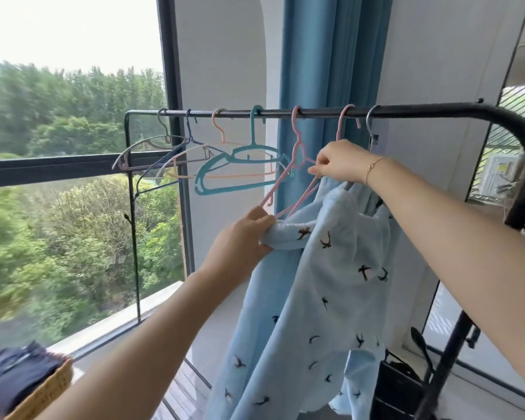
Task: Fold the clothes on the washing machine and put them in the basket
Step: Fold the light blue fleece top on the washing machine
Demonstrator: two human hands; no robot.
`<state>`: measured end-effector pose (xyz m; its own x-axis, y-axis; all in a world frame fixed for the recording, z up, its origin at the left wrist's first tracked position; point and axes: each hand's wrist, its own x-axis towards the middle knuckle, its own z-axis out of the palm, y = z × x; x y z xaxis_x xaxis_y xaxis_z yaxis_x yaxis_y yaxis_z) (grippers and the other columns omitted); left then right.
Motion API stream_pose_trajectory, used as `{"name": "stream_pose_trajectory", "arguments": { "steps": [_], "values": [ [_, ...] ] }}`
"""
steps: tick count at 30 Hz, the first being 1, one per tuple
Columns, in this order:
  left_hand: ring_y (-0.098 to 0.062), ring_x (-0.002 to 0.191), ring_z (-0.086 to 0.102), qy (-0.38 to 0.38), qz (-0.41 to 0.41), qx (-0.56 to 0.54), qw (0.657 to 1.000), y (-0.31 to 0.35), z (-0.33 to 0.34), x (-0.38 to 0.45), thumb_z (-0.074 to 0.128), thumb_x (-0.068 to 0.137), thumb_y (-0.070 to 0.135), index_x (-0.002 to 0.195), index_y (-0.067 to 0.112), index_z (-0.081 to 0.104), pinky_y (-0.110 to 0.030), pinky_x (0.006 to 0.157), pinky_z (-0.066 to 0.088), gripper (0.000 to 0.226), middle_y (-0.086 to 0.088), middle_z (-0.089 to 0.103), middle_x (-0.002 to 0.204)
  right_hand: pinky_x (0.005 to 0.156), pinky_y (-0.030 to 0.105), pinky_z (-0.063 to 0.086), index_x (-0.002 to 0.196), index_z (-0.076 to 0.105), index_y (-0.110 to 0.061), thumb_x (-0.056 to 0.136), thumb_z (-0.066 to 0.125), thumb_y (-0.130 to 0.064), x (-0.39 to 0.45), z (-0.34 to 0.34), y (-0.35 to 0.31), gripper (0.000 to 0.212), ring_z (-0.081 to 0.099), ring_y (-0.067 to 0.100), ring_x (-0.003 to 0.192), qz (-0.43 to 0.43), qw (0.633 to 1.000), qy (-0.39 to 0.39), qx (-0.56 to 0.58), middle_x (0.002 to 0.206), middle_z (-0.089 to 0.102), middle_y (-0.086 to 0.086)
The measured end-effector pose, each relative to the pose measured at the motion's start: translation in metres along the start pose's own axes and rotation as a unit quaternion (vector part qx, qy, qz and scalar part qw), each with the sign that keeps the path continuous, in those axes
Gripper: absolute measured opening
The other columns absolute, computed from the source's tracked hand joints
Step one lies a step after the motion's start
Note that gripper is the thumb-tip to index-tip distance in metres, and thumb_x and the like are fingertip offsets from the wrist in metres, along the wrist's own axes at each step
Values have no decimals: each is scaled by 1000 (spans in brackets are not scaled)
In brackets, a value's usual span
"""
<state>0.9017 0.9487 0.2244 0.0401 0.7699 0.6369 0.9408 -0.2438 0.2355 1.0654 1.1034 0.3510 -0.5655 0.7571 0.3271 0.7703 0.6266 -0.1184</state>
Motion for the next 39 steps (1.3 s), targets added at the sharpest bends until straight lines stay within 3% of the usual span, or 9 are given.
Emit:
{"name": "stream_pose_trajectory", "arguments": {
  "steps": [9, 15, 18, 21, 25, 30, 32, 35, 39],
  "values": [
    [-25, 80, 59, -75, 6, 6, 997, 7, 9, -19, 62, 79, 13, 90, 21, 55, -34, 65, 45, 15, 4, 63, 89, 55, 29, 35, 76, 64, -9, 92, 64, -36, -13, -3, 2, 32, 46, 17, 62, -4, 1000, -1, 25, 67, 52, 3],
    [-30, 77, 59, 3, 35, 55, 998, -1, 18, -36, 65, 82, 22, 97, 18, 56, -34, 57, 41, 19, 4, 63, 94, 54, 28, 34, 72, 65, -13, 90, 66, -38, -18, -3, 4, 31, 45, 18, 63, -11, 999, 20, 43, 65, 52, 3],
    [-33, 66, 56, 73, -7, 4, 997, -8, 28, -50, 71, 78, 18, 86, 14, 51, -30, 53, 29, 22, -1, 60, 84, 54, 27, 34, 78, 68, -11, 91, 65, -38, -21, -3, 3, 30, 45, 17, 64, -17, 998, 26, 50, 66, 53, 2],
    [-29, 63, 54, 113, -79, -73, 988, -12, 38, -61, 72, 77, 13, 87, 12, 51, -34, 52, 37, 24, -3, 61, 77, 58, 26, 38, 81, 70, -9, 92, 63, -40, -22, -3, 2, 34, 50, 16, 65, -21, 997, 43, 59, 71, 60, 5],
    [-14, 65, 53, 148, -188, -262, 935, -14, 54, -73, 71, 79, 8, 86, 10, 55, -36, 58, 46, 18, 0, 63, 74, 77, 32, 51, 82, 66, -7, 96, 55, -45, -20, 3, 1, 42, 63, 16, 68, -34, 979, 107, 169, 70, 64, -1],
    [2, 70, 56, 196, -232, -420, 855, 1, 39, -52, 63, 83, -4, 98, 9, 64, -17, 64, 48, 20, 3, 65, 84, 70, 31, 50, 84, 62, -19, 102, 38, -44, -29, 5, -10, 38, 62, 1, 55, -19, 947, 180, 264, 64, 64, 0],
    [-6, 86, 64, 193, -250, -477, 820, 4, 35, -48, 60, 85, -5, 109, 10, 66, -25, 76, 54, 30, -3, 70, 98, 85, 37, 54, 99, 62, -17, 103, 34, -40, -39, 3, -16, 37, 70, 17, 76, 3, 931, 183, 317, 71, 68, 4],
    [-25, 104, 66, 182, -275, -520, 788, 0, 33, -51, 55, 85, -3, 115, 16, 66, -42, 91, 55, 37, -10, 71, 109, 95, 36, 50, 132, 53, -18, 102, 36, -38, -67, 9, -23, 40, 68, 18, 96, 23, 911, 223, 346, 86, 71, 3],
    [-28, 107, 65, 160, -284, -526, 786, 1, 35, -59, 47, 86, -4, 115, 20, 65, -43, 94, 53, 42, -10, 70, 109, 93, 34, 47, 123, 58, -2, 98, 46, -25, -116, 38, -37, 36, 64, 27, 82, 1, 894, 362, 263, 85, 70, 11]
  ]
}}
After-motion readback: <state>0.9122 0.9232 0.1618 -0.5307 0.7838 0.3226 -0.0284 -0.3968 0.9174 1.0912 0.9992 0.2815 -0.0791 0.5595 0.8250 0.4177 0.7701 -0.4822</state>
